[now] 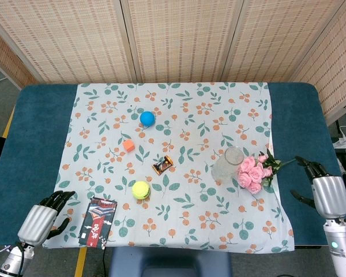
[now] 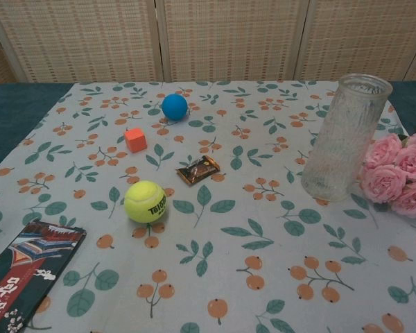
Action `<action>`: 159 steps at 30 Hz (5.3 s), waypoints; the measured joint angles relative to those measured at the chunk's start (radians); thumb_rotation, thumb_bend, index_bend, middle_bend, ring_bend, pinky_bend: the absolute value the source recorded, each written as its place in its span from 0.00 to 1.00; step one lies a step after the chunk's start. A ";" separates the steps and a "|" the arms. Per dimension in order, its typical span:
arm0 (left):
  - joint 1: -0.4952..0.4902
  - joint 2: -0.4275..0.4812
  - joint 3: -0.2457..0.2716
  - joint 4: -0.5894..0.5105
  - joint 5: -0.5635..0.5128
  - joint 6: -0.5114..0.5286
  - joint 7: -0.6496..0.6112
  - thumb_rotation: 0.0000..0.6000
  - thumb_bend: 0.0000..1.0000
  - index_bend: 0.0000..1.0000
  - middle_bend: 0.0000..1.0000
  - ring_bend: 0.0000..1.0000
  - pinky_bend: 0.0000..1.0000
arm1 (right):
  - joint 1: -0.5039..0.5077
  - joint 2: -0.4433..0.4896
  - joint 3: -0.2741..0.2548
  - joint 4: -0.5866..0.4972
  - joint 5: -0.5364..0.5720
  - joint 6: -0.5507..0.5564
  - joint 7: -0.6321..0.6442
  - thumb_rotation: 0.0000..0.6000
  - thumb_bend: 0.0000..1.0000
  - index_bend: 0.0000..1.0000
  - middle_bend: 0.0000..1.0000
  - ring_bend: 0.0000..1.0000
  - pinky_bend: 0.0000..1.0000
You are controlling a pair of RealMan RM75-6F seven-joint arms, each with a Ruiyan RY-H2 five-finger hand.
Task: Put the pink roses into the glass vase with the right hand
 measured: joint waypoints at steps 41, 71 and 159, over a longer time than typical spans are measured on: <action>0.006 0.010 -0.008 -0.008 -0.006 0.014 -0.012 1.00 0.38 0.11 0.18 0.16 0.37 | 0.366 -0.074 0.047 0.025 0.537 -0.724 -0.351 1.00 0.03 0.20 0.50 0.53 0.83; 0.004 0.009 -0.005 -0.009 -0.003 0.007 -0.010 1.00 0.38 0.11 0.18 0.16 0.37 | 0.335 -0.068 0.055 -0.056 0.488 -0.486 -0.342 1.00 0.07 0.84 0.95 0.95 1.00; 0.002 0.007 -0.001 -0.007 0.000 0.001 -0.011 1.00 0.38 0.11 0.18 0.16 0.37 | 0.337 0.224 0.091 -0.192 0.080 -0.472 1.315 1.00 0.07 0.79 0.95 0.95 1.00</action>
